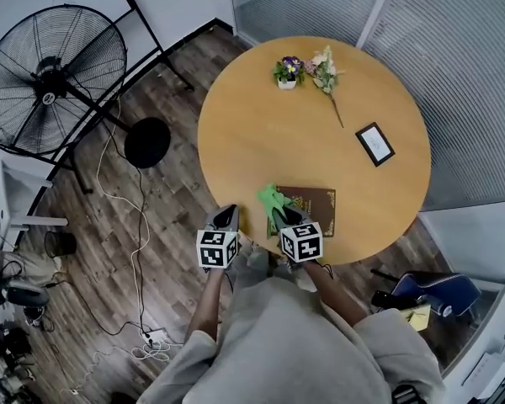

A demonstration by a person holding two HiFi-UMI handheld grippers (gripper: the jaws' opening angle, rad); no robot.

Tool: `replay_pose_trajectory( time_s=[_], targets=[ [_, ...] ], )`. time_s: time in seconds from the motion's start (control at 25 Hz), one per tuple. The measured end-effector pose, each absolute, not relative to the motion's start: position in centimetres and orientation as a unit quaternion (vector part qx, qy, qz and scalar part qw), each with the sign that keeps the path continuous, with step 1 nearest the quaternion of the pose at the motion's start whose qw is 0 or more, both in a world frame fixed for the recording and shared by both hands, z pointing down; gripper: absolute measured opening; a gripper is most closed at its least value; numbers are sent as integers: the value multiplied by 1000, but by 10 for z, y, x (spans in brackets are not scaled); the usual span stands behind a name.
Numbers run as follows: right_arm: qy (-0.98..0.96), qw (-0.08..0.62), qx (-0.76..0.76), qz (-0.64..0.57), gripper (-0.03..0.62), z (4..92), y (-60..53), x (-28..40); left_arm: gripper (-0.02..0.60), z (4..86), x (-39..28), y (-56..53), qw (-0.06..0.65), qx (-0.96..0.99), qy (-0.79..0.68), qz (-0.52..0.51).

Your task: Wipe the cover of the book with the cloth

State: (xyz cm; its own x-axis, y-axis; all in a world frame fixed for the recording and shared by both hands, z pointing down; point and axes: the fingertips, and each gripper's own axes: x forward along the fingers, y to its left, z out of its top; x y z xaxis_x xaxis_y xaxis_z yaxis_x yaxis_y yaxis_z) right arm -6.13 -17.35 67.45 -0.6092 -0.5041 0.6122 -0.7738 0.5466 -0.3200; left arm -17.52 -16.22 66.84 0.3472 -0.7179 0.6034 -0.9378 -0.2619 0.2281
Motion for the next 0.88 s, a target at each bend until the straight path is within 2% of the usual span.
replay_pose_trajectory(
  time_s=[0.36,0.88],
  targets=[
    [-828,276,370,319,72,723,-166,-66,8,674,-176,-161,287,770,-535,196],
    [-826,283,369,318,74,726,-166,-62,8,670,-159,-167,282,781,-521,199]
  ],
)
